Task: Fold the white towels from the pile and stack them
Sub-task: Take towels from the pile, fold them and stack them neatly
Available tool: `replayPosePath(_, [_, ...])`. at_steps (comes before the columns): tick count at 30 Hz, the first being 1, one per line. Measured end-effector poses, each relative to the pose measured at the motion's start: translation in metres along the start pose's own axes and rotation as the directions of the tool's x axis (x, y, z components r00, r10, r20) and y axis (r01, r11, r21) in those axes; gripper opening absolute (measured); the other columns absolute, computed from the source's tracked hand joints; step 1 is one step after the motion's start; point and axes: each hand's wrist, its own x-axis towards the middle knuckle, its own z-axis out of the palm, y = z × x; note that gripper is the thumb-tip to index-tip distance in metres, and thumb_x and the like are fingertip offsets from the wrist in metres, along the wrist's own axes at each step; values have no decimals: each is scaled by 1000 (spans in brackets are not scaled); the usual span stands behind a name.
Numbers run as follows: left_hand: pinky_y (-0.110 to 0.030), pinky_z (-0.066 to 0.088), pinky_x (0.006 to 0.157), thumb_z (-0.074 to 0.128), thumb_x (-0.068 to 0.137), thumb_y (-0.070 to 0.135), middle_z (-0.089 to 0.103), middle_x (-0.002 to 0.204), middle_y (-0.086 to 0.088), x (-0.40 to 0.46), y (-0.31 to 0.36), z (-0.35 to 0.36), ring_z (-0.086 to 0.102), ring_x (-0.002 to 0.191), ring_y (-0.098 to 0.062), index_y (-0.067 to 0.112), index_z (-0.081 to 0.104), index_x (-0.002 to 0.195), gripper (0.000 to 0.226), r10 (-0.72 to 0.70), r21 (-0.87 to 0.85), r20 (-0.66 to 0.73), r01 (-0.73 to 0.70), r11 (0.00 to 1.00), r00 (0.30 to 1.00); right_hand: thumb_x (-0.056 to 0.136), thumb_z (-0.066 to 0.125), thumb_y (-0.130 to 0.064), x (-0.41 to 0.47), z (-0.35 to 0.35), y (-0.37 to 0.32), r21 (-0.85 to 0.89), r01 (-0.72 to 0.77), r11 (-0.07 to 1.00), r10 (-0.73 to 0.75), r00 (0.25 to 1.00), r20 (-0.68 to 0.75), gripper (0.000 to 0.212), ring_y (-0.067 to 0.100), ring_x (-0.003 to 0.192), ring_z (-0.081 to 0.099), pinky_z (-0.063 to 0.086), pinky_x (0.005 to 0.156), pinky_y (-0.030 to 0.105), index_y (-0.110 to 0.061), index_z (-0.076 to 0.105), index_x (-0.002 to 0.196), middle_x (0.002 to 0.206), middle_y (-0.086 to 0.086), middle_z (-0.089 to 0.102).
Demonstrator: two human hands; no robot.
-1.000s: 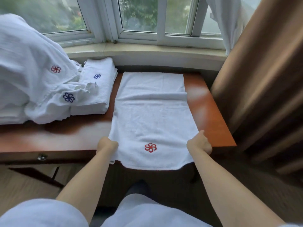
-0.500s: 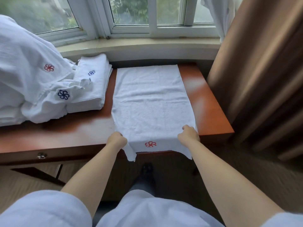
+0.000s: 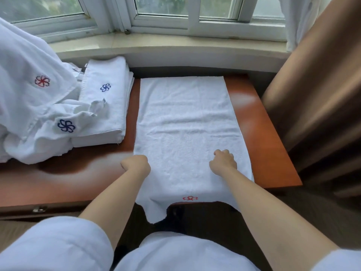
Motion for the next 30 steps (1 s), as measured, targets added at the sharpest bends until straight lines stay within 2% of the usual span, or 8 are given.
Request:
replayPosePath(4, [-38,49,87,42,89,5,47,126,-15,30,1,-19,50,114,-33,7,50,120,32,-3,-372,-74,-25,928,997,94,43,-13,27,-8,-15,14,-22,1000,22,1000,-3,38,28,122,38,43,93,35,-11,44,132,138,10,35])
replayPosePath(8, [-37,48,84,40,93,5,29,142,-18,62,5,-39,52,114,-38,10,30,144,52,-124,-642,-39,70,763,992,96,43,-14,55,-18,-26,138,-71,988,76,996,-36,44,29,119,44,47,84,34,-12,38,140,151,9,17])
replayPosePath(12, [-44,58,79,49,89,-1,49,125,-22,110,7,-55,65,98,-38,2,35,138,51,-249,-851,109,220,477,962,98,41,-12,89,-35,-30,322,-203,925,247,964,-99,45,29,82,53,42,64,32,-14,33,141,152,9,11])
replayPosePath(14, [-37,58,72,55,87,-1,60,104,-19,127,7,-59,69,87,-35,-4,49,123,37,-268,-884,181,276,378,946,97,41,-9,104,-42,-27,383,-272,883,337,935,-113,47,28,76,50,39,61,31,-14,30,143,153,11,12])
replayPosePath(17, [-23,46,49,62,74,-4,60,78,-14,139,7,-63,65,70,-28,-7,61,106,32,-258,-863,259,343,372,931,95,45,-7,122,-48,-21,438,-341,832,425,899,-108,54,27,76,47,38,62,32,-14,26,145,150,14,18])
replayPosePath(22, [-18,37,28,59,87,-7,57,125,-19,152,13,-68,65,47,-26,-2,48,125,40,-248,-880,326,389,272,912,88,54,0,141,-51,-15,494,-437,752,536,841,-71,54,29,79,51,40,62,33,-8,34,137,141,20,29])
replayPosePath(27, [-16,33,26,59,88,-3,64,113,-21,142,12,-76,59,31,-23,-2,47,121,35,-233,-879,355,408,248,905,90,53,-13,147,-50,0,620,-458,637,548,835,53,41,34,116,55,47,87,39,-3,50,130,132,17,52])
replayPosePath(30, [-21,38,26,63,86,-1,60,111,-23,127,6,-86,58,31,-27,1,47,108,27,-253,-900,333,386,200,908,85,53,-9,142,-58,0,730,-407,550,548,835,52,31,36,98,65,54,85,39,1,58,114,108,17,65])
